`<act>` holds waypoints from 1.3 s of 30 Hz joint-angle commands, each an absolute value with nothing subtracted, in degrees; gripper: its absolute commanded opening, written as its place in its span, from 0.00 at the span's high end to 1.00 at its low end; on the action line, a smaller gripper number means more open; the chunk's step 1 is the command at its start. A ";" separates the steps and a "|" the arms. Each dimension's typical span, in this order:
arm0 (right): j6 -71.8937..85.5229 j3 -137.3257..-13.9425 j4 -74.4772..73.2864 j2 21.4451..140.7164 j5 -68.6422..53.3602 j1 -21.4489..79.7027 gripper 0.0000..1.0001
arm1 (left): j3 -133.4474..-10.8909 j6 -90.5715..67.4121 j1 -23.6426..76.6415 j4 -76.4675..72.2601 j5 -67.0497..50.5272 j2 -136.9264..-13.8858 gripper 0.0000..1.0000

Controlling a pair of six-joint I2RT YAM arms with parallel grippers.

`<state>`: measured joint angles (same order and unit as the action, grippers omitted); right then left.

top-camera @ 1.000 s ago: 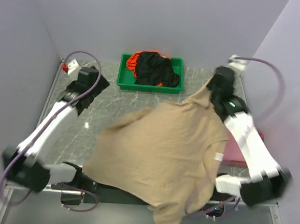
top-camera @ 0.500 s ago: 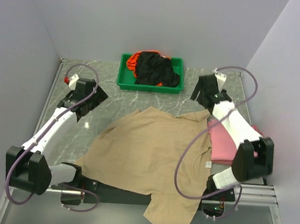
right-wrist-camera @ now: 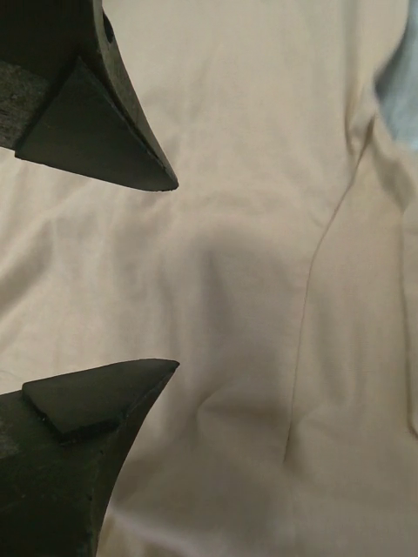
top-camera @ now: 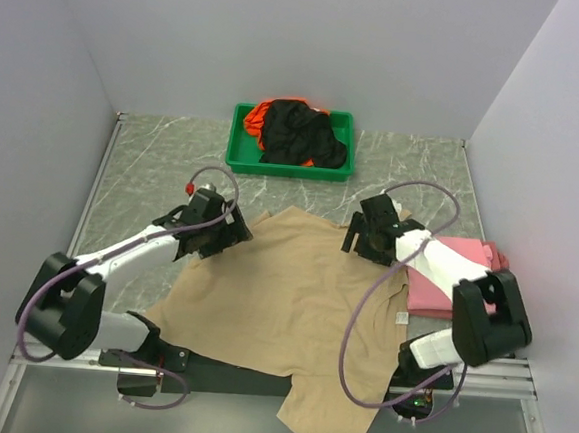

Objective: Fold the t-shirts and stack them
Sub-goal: Flatten the tshirt out

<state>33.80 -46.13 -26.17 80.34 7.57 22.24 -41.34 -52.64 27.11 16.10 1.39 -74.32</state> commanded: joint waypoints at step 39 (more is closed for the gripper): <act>29.43 -61.91 -33.57 86.16 14.67 23.98 0.17 | -44.57 -53.43 22.49 16.26 -1.32 -75.68 0.01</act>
